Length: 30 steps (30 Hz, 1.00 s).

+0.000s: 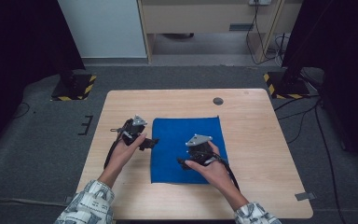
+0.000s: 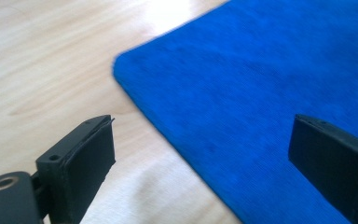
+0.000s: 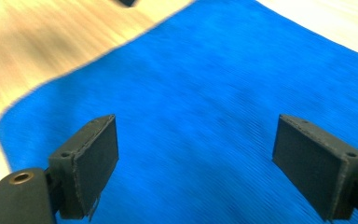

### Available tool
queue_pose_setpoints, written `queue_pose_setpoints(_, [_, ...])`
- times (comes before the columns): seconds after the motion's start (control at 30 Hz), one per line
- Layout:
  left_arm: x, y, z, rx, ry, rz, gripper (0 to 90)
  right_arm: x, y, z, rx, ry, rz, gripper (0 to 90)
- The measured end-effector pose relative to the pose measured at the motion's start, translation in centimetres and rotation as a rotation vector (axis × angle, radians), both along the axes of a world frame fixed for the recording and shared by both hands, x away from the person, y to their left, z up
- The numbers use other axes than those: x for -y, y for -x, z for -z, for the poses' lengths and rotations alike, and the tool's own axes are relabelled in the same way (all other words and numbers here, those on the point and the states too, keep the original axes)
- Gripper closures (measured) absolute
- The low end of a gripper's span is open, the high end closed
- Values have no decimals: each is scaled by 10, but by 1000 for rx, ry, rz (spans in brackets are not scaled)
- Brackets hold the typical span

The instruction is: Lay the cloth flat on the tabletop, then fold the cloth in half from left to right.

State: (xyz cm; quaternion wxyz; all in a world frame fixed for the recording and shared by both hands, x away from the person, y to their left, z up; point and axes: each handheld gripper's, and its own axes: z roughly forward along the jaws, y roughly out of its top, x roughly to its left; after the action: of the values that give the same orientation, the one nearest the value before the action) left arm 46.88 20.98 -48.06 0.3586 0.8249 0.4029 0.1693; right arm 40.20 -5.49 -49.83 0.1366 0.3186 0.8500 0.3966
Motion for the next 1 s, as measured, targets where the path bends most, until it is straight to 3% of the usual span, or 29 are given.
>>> queue_pose_setpoints(0.2, [-6,-10,-4,-1,-9,-12,68,-26,7,-2,-7,9,-78,262])
queue_pose_setpoints(0.4, [-9,-15,-1,3,14,-22,75,-44,14,0,-26,6,-130,377])
queue_pose_setpoints(0.5, [-9,-15,0,-3,2,-21,75,-53,19,0,-24,7,-167,464])
queue_pose_setpoints(0.77, [-5,-15,2,-21,27,-14,77,-69,32,-1,-23,-5,-243,713])
queue_pose_setpoints(0.83, [-7,-16,2,-13,9,-25,78,-72,34,0,-23,-16,-259,757])
queue_pose_setpoints(0.93, [-8,-16,1,-8,11,-32,78,-78,39,3,-28,-20,-285,780])
queue_pose_setpoints(1.0, [-9,-16,0,-4,12,-32,81,-84,43,7,-32,-6,-302,743])
